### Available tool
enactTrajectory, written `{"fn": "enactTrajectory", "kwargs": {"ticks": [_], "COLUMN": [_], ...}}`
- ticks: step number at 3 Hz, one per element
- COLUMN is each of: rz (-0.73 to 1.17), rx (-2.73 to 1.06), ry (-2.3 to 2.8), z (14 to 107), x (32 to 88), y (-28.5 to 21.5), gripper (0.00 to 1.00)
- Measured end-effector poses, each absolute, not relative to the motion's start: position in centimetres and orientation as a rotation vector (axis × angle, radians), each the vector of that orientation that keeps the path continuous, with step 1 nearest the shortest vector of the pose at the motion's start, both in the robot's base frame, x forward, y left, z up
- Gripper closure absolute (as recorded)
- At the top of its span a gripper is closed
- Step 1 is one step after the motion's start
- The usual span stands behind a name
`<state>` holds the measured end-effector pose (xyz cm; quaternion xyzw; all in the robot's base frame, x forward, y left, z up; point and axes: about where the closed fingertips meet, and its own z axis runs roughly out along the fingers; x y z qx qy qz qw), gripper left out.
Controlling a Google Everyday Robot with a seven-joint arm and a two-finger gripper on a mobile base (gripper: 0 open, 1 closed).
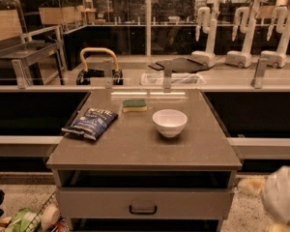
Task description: Pick green can from bottom drawer and place on counter
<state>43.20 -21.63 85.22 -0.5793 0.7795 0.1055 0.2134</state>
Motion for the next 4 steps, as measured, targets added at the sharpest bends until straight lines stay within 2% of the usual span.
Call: {"fn": "enactTrajectory", "kwargs": {"ticks": [1,2,4], "rz": [0.597,0.716,0.753], "rx": [-1.477,-1.239,-1.114], "ry": [2.029,1.819,1.517], "z": [74.8,71.8,68.1], "x": [41.6,43.2,43.0], "y": [-19.0,-16.8,-17.7], "gripper": [0.0,0.0,0.0]}}
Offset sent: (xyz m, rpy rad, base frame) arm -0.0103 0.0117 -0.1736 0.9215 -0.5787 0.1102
